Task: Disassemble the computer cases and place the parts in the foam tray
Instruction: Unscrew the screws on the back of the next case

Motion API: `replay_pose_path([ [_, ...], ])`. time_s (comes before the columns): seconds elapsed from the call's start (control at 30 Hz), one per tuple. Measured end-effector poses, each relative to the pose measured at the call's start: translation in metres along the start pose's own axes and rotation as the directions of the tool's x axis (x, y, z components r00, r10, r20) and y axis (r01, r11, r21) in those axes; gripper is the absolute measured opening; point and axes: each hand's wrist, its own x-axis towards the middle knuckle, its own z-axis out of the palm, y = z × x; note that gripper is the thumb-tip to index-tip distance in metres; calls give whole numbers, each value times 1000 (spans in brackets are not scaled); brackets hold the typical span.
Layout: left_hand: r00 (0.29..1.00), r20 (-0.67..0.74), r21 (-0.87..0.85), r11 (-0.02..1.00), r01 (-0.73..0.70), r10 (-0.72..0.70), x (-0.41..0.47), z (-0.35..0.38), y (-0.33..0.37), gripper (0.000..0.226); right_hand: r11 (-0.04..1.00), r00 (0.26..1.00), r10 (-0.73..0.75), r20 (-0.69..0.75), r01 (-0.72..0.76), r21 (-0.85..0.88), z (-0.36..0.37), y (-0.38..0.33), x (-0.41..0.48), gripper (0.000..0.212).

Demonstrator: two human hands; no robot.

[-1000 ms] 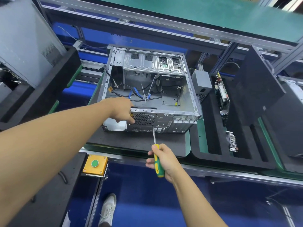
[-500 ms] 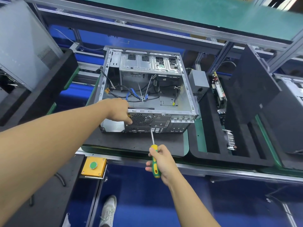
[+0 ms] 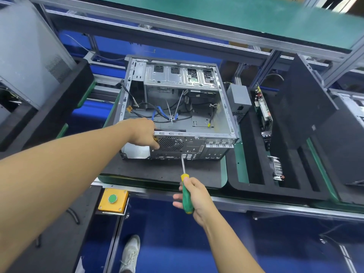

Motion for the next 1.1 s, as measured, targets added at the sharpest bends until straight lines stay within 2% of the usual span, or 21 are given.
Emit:
replay_pose_path([
  [0.13, 1000, -9, -10, 1000, 5, -5, -1, 0, 1, 46, 999, 1000, 16, 21, -17, 41, 1, 0, -2, 27],
  [0.2, 1000, -5, -14, 1000, 6, -6, -1, 0, 1, 47, 987, 990, 89, 112, -103, 126, -1, -7, -4, 27],
  [0.27, 1000, -5, -13, 1000, 7, -7, 0, 0, 1, 47, 968, 960, 150, 235, -191, 164, -4, -13, -6, 40],
  [0.33, 1000, -11, -13, 1000, 3, -3, 0, 0, 0, 44, 967, 953, 151, 262, -197, 160, -8, -13, -5, 45],
  [0.4, 1000, -16, -10, 1000, -3, 3, 1, 0, 0, 43, 984, 976, 104, 190, -129, 126, -7, -12, -7, 38],
  [0.47, 1000, -18, -7, 1000, -5, 5, 1, 1, -1, 42, 999, 998, 19, 56, -21, 41, -6, -8, -7, 24],
  [0.53, 1000, -16, -17, 1000, -2, 2, 2, 1, -2, 41, 999, 999, -35, -29, 34, -19, -3, -4, -6, 25],
  [0.63, 1000, -17, -22, 1000, -10, 9, 3, 1, -2, 39, 1000, 999, -19, -29, 19, -19, 5, -3, -7, 22],
  [0.7, 1000, -15, -26, 1000, -14, 14, 3, 1, -3, 39, 995, 997, 71, 32, -73, 71, 7, -10, -8, 22],
  [0.8, 1000, -18, -21, 1000, -17, 16, 3, 2, -5, 41, 969, 972, 162, 172, -189, 159, 1, -18, -8, 42],
  [0.87, 1000, -20, -11, 1000, -22, 21, 4, 2, -5, 43, 979, 981, 131, 145, -151, 137, -1, -15, -7, 39],
  [1.0, 1000, -14, -9, 1000, -24, 23, 4, 3, -5, 43, 1000, 1000, -4, -27, 5, 6, -2, -7, -5, 20],
  [1.1, 1000, -15, -14, 1000, -27, 26, 4, 3, -4, 43, 999, 998, -13, -61, 11, -32, -2, -6, -4, 24],
])
